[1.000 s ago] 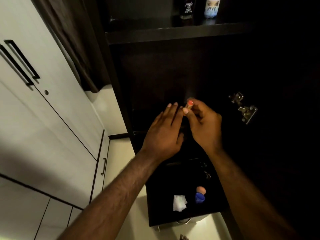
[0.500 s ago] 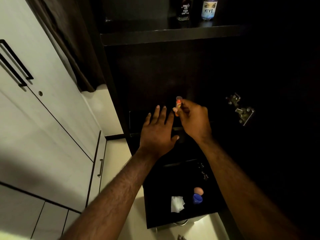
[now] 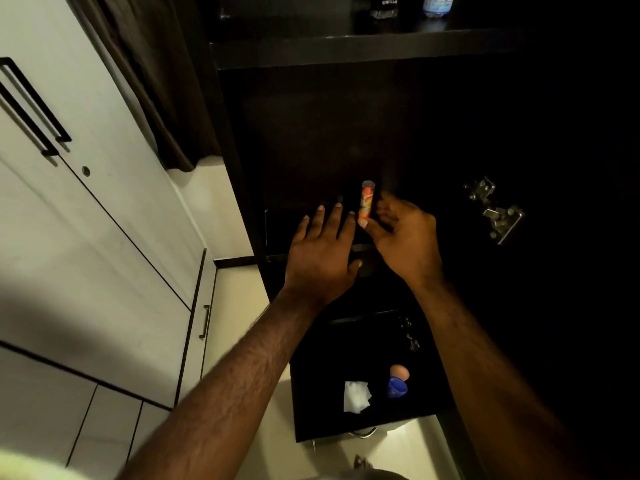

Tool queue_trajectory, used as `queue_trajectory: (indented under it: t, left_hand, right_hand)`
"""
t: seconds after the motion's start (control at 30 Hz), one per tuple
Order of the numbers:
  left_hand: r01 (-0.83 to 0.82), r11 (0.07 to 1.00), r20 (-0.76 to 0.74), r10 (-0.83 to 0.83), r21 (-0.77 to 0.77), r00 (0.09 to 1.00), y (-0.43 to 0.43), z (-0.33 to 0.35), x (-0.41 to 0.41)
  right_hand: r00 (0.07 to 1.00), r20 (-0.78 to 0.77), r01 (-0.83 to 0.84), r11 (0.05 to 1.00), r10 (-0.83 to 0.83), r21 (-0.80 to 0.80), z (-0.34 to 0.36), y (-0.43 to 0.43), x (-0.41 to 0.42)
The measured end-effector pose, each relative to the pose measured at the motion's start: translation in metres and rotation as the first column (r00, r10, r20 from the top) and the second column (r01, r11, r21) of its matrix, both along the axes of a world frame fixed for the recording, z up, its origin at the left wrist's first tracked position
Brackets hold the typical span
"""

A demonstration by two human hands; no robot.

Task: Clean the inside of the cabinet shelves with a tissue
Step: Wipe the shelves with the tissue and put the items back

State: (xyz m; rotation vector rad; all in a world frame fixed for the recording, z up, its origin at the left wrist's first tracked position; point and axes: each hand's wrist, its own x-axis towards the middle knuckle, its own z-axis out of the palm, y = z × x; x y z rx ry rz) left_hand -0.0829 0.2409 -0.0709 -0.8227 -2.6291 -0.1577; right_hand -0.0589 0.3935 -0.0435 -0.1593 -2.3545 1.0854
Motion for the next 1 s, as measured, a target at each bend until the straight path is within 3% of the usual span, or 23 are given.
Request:
queue_trajectory:
  t: [0.13,0.33,0.5,0.67,0.77,0.9,1.0]
  left_hand:
    - [0.027,1.0,-0.026,-0.027,-0.009,0.999,-0.004,-0.002,0.001]
    - [0.042,0.999,-0.021,-0.043,-0.013,0.999,-0.008,-0.004,0.005]
    - [0.104,0.986,-0.073,-0.095,0.127,0.993,-0.018,-0.019,0.028]
    - [0.243,0.921,-0.146,-0.207,0.304,0.967,-0.033,-0.059,0.061]
    - [0.263,0.931,-0.026,-0.265,0.252,0.964,-0.042,-0.101,0.081]
    - [0.223,0.971,0.328,-0.241,0.09,0.914,-0.056,-0.157,0.106]
    - [0.242,0.965,0.574,-0.142,-0.101,0.806,-0.072,-0.198,0.119]
  right_hand:
    - [0.998,0.011,0.066,0.998,-0.066,-0.005,-0.006,0.002,0.021]
    - [0.995,-0.067,0.061,0.989,-0.071,-0.136,-0.02,-0.009,0.058]
    - [0.987,-0.139,0.052,0.985,-0.075,-0.162,-0.055,-0.024,0.089]
    - [0.999,-0.037,-0.021,0.99,0.016,-0.136,-0.116,-0.034,0.108]
    - [0.992,0.089,-0.072,0.977,0.092,-0.2,-0.155,-0.039,0.115]
    - [0.94,0.289,-0.106,0.962,0.179,-0.251,-0.222,-0.05,0.125]
    - [0.862,0.467,-0.167,0.98,0.199,-0.109,-0.28,-0.053,0.134]
